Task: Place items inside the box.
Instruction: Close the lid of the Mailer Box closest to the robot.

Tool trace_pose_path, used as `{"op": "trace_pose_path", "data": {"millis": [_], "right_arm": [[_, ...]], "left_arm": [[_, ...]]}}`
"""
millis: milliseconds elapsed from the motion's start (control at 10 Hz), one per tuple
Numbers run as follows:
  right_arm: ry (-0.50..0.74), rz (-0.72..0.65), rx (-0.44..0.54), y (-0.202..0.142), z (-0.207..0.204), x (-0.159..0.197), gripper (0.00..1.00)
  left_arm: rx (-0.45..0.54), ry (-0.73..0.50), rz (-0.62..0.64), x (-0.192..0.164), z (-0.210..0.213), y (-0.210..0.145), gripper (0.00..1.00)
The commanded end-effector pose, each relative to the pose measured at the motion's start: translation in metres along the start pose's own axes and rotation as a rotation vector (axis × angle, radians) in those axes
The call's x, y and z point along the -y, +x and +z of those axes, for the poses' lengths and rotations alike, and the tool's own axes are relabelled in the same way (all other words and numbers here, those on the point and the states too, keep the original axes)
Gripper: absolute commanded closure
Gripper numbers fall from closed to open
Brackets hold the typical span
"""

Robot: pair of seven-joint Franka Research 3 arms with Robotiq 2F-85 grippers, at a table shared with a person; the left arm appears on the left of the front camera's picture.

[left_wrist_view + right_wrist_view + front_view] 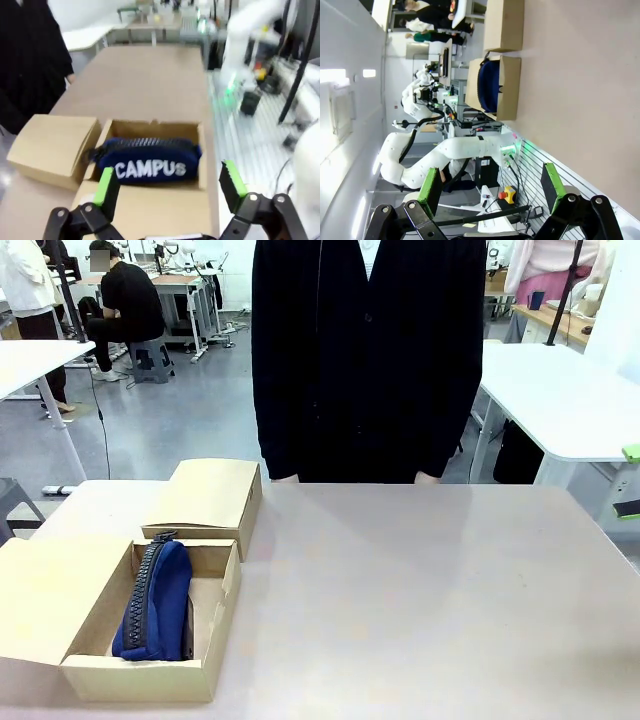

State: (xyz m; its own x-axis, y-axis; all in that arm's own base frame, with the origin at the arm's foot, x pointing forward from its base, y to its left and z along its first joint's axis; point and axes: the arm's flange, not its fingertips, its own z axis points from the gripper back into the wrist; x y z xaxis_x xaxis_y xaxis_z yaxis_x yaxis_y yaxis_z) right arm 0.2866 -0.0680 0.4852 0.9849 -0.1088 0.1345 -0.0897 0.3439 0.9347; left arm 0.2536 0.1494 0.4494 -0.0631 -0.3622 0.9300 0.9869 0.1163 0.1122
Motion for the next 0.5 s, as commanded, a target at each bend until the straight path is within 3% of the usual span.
{"op": "trace_pose_path", "data": {"millis": [0,100,300,400], "right_arm": [[0.019,0.016,0.004,0.001,0.002,-0.002,0.0],[0.019,0.016,0.004,0.001,0.002,-0.002,0.0],[0.019,0.016,0.004,0.001,0.002,-0.002,0.0],[0.019,0.016,0.004,0.001,0.002,-0.002,0.0]], "left_arm": [[0.036,0.392,-0.677,-0.011,0.013,-0.022,0.0],[0.0,0.0,0.0,0.0,0.0,0.0,0.0],[0.0,0.0,0.0,0.0,0.0,0.0,0.0],[-0.012,0.051,-0.11,-0.002,0.004,-0.011,0.0]]}}
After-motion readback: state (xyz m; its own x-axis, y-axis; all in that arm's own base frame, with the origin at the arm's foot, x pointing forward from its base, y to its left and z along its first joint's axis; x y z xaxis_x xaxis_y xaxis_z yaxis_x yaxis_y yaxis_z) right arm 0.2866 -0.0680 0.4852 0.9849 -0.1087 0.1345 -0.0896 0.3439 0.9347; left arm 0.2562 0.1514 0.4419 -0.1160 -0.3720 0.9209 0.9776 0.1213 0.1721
